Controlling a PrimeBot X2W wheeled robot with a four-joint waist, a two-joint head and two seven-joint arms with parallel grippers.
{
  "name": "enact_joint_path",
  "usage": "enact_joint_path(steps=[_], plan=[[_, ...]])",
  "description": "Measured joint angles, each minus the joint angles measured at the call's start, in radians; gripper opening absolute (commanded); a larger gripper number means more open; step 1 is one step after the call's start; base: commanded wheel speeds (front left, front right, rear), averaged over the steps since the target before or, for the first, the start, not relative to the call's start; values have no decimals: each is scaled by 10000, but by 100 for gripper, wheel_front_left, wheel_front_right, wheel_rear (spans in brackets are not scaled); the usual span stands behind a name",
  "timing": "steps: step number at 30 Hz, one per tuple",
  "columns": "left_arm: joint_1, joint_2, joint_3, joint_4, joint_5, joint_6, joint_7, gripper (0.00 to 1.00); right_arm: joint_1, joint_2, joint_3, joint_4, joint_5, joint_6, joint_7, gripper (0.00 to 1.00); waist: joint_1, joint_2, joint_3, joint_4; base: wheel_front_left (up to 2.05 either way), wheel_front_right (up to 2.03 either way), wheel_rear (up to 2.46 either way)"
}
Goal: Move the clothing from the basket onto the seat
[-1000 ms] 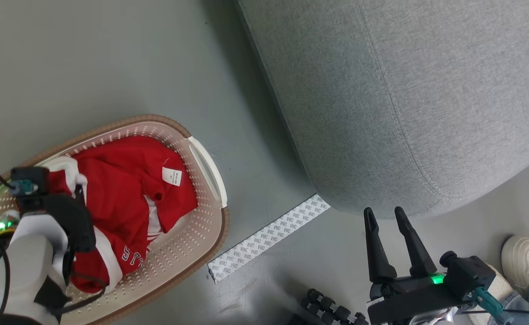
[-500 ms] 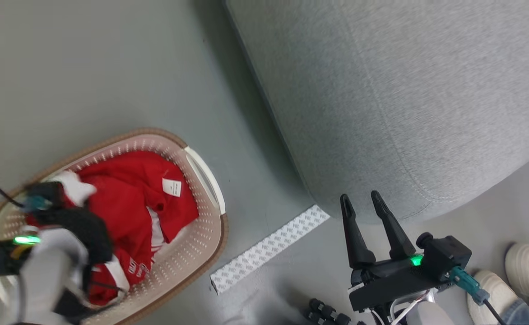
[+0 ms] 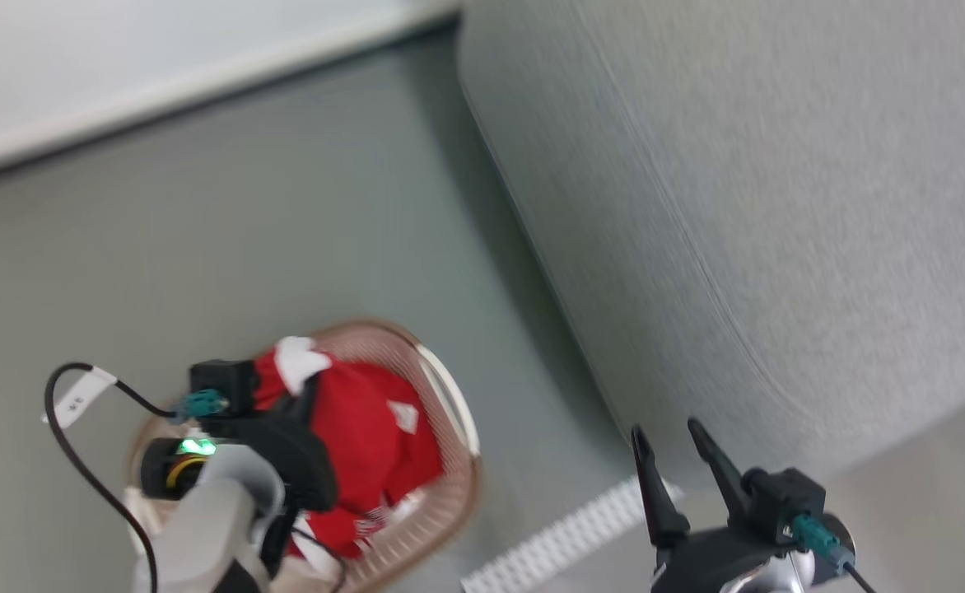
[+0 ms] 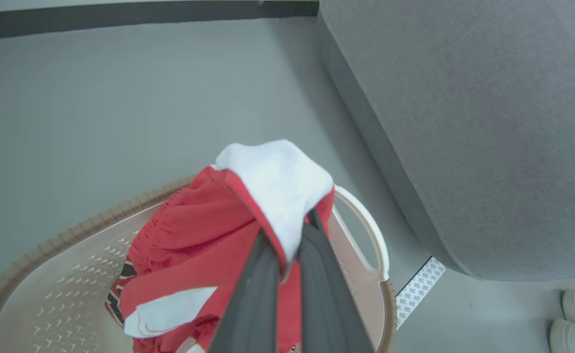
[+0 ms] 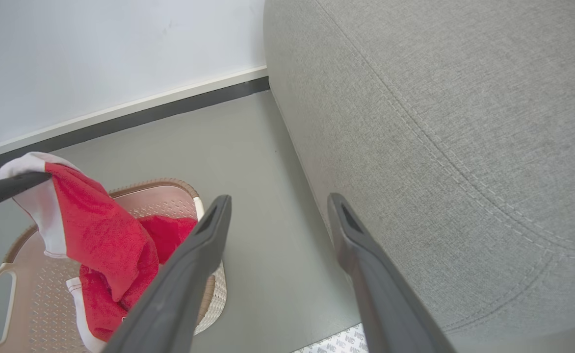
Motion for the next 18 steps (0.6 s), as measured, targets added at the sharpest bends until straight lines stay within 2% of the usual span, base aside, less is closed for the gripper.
enact_joint_path(steps=[4,7,12,18], plan=[[350,-29,-1041,-1174,-965,27,355,0,452,-6,-23,77,-107,-2,424,100,-1,0,-1086,542,0,0,0],[426,-29,-1755,-2086,-1519,330,660,0,813,-10,82,-100,-96,-2,732,100,-3,-1,-1933,997,0,0,0],[363,-54,-2535,-3522,-1954,861,836,0,976,-15,167,-585,201,-2,1037,100,-3,-2,-3136,1836,0,0,0],[337,-59,-3342,-4589,-2169,1164,1162,0,1020,-29,439,-865,238,-2,1377,100,-1,-2,-4099,2977,0,0,0]])
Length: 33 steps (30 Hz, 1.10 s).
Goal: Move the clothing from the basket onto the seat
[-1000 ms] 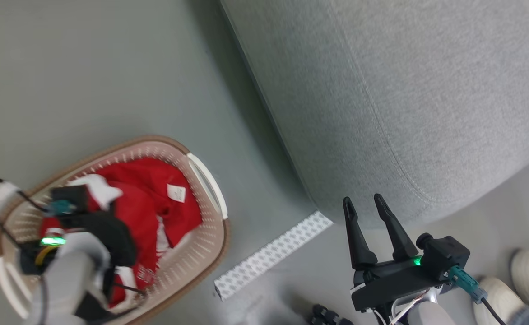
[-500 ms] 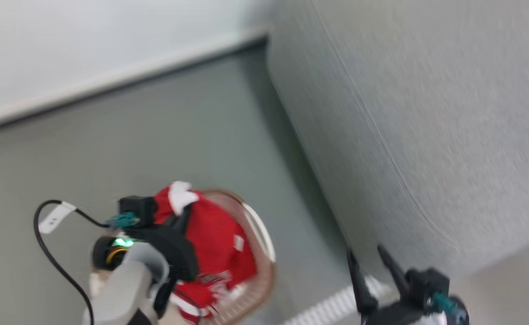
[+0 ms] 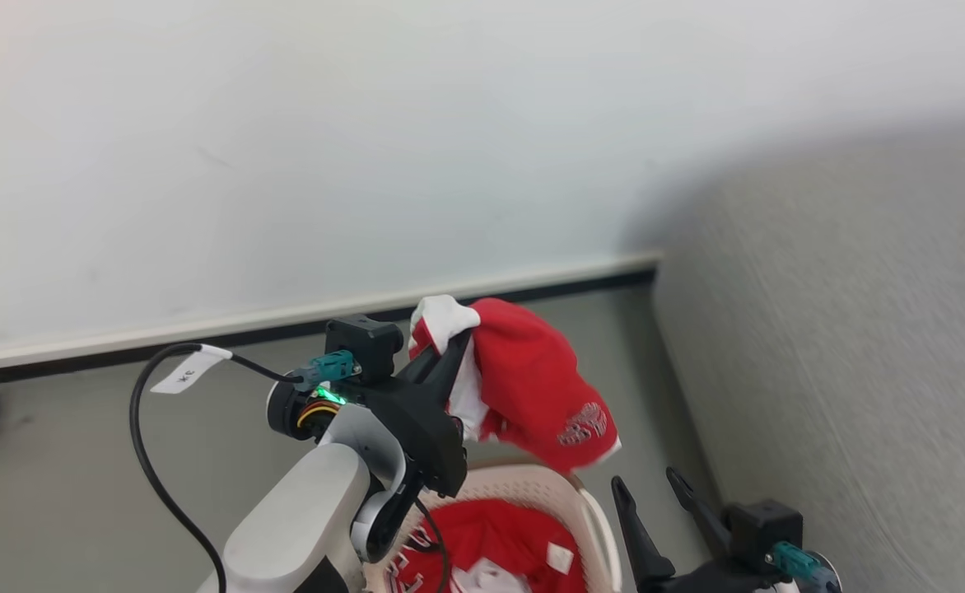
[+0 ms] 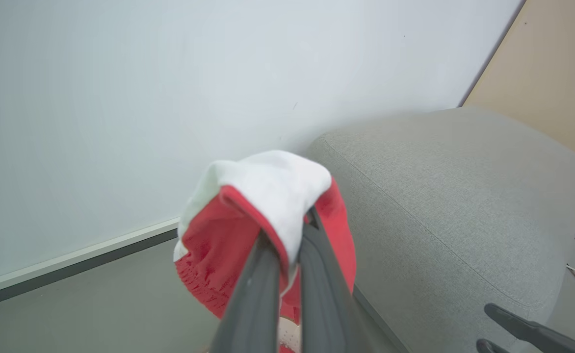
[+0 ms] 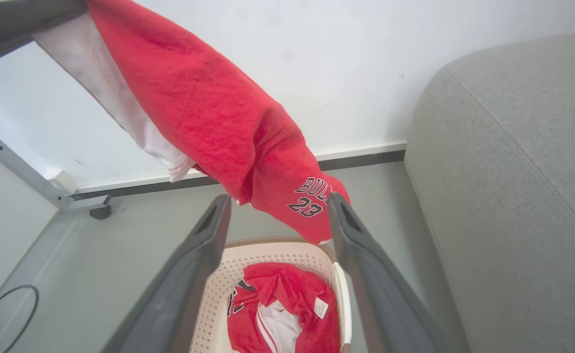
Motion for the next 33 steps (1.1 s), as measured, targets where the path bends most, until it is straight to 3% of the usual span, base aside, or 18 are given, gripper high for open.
enact_joint_path(steps=[8,17,19,25,33], plan=[[21,0,-360,-378,-48,61,328,0,-493,-138,416,-100,-82,0,349,100,1,1,-904,1064,0,0,0],[-30,0,-780,-786,-169,-295,734,0,-1060,-362,936,593,52,0,1016,100,2,2,-1307,1702,0,0,0],[-46,13,-851,-911,-238,-416,809,0,-1120,-420,1055,777,138,0,1164,100,3,3,-1322,1777,0,0,0],[-223,230,-1549,-1724,-491,-1386,953,0,-1269,-577,1151,1014,211,0,1231,100,3,3,-1312,1858,0,0,0],[-632,1053,-2472,-2617,-748,-1570,1379,0,-1447,-690,999,1083,-86,0,1206,100,3,3,-1326,1917,0,0,0]])
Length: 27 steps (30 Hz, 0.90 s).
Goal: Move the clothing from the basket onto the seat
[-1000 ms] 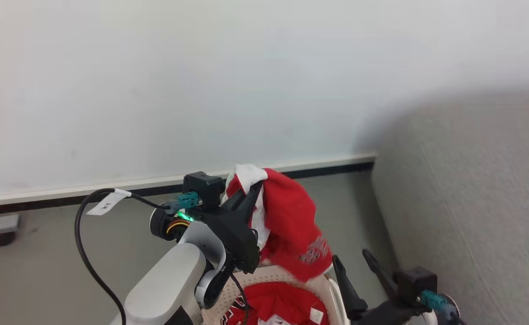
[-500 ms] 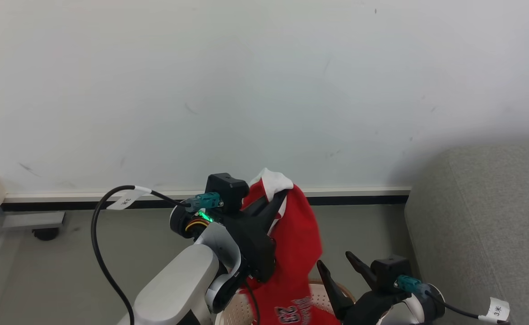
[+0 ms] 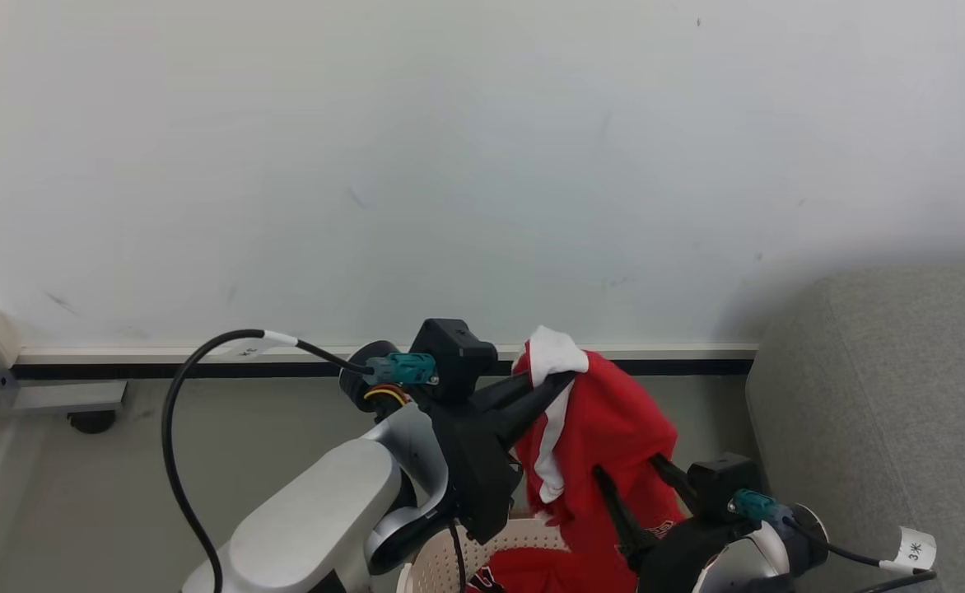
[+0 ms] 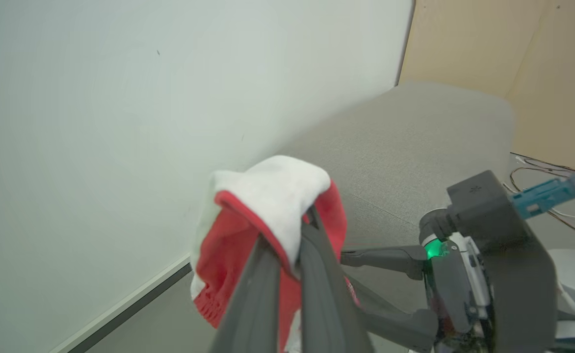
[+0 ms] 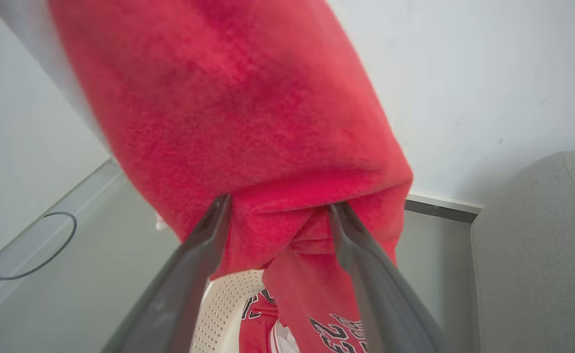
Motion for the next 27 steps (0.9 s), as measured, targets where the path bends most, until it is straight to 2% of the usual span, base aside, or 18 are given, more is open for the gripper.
enact_joint_path(steps=[13,21,27], plan=[[79,4,-395,-1323,-1457,-15,627,0,10,140,-31,-10,146,0,-10,100,0,0,39,-43,0,0,0],[-251,408,-1444,-3033,-2894,-25,894,0,-206,107,100,100,151,0,-67,100,0,0,53,6,0,0,0],[-736,828,-2322,-4111,-4251,-25,531,0,-342,65,267,167,182,0,-130,100,0,0,68,0,0,0,0]])
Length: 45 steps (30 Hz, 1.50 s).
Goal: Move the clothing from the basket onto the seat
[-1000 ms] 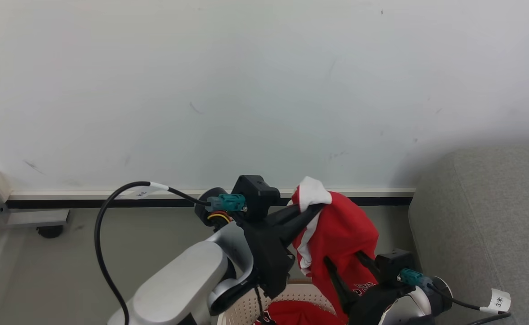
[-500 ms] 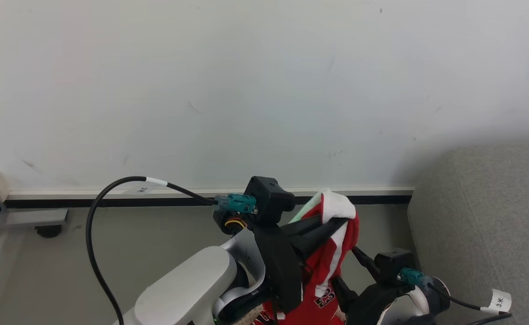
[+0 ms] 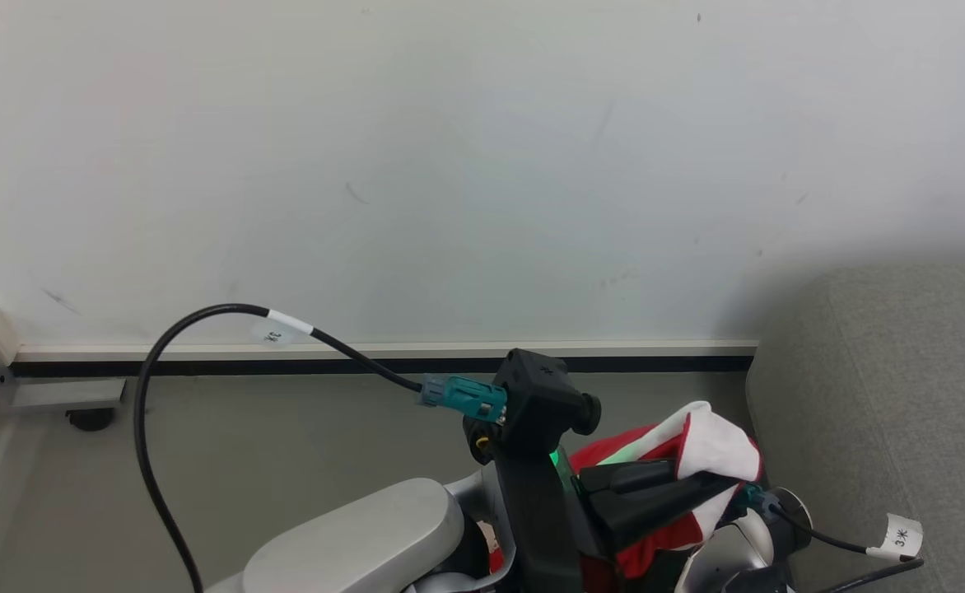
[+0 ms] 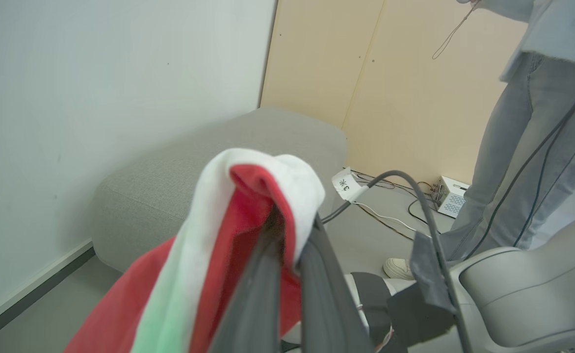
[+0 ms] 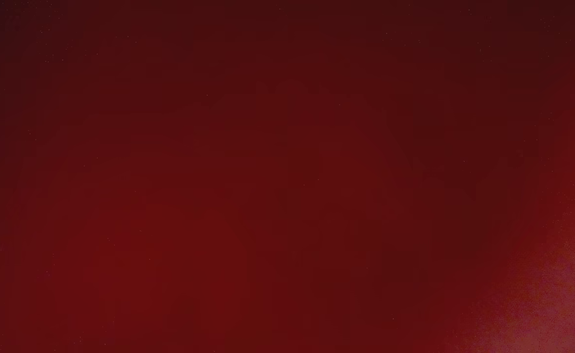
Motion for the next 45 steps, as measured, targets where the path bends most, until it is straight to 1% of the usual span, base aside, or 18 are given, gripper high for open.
enact_joint_path(steps=[2,3,4,6,10,13,14,15,18,23,27,32,36,40,41,42,45], plan=[[-138,174,-192,-46,-255,0,-203,0,-45,-10,100,-6,21,0,-27,100,0,0,3,-14,0,0,0],[-202,263,-295,-36,-351,0,-299,0,-45,-10,136,2,42,0,-29,90,0,0,6,-24,0,0,0],[-259,330,-374,-10,-412,0,-403,0,-45,-12,161,4,79,0,-38,35,0,0,10,-33,0,0,0],[-326,433,-466,134,-468,0,-627,0,-45,-27,213,4,119,0,-77,0,0,0,13,-51,0,0,0],[-472,627,-550,679,-499,0,-1055,0,-30,-113,295,48,224,0,-65,0,0,0,14,-77,0,0,0],[-472,744,-506,1404,-351,61,-1356,0,-10,-153,272,48,268,0,-79,0,0,0,8,-103,0,0,0],[-470,761,-420,1687,-255,207,-1544,40,0,-157,257,38,274,0,-79,0,0,0,5,-114,0,0,0],[-470,771,-336,1994,-165,347,-1695,99,9,-157,240,31,278,0,-75,0,0,0,2,-124,0,0,0],[-431,782,-328,2863,257,746,-2011,100,75,-150,159,-35,278,0,-56,0,0,0,-4,-162,0,0,0],[-50,784,-230,4155,520,1302,-2650,100,213,-132,-46,-161,274,0,-67,0,0,0,-29,-237,0,0,0],[186,802,-196,4922,865,1494,-3290,100,413,-109,-163,-288,211,0,-54,0,0,0,-38,-329,0,0,0],[674,851,-130,5384,1001,1384,-3795,100,627,-163,-401,-573,81,0,-12,0,0,0,-3,-495,0,0,0],[1111,1057,180,5499,1110,1235,-3996,100,806,-341,-715,-917,-82,0,134,0,0,0,79,-719,0,0,0],[1459,1139,495,5421,1252,1137,-4038,100,901,-380,-999,-1256,-194,0,249,0,0,0,167,-954,0,0,0],[1690,1137,713,5264,1375,1045,-4054,100,1091,-414,-1189,-1459,-245,0,337,0,0,0,231,-1142,0,0,0],[1690,1137,713,5264,1375,1045,-4054,100,1091,-414,-1189,-1459,-245,0,337,0,0,0,231,-1142,0,0,0],[1983,1037,1195,4932,1676,953,-4057,100,1362,-374,-1616,-1824,-291,0,422,0,0,0,328,-1459,0,0,0]])
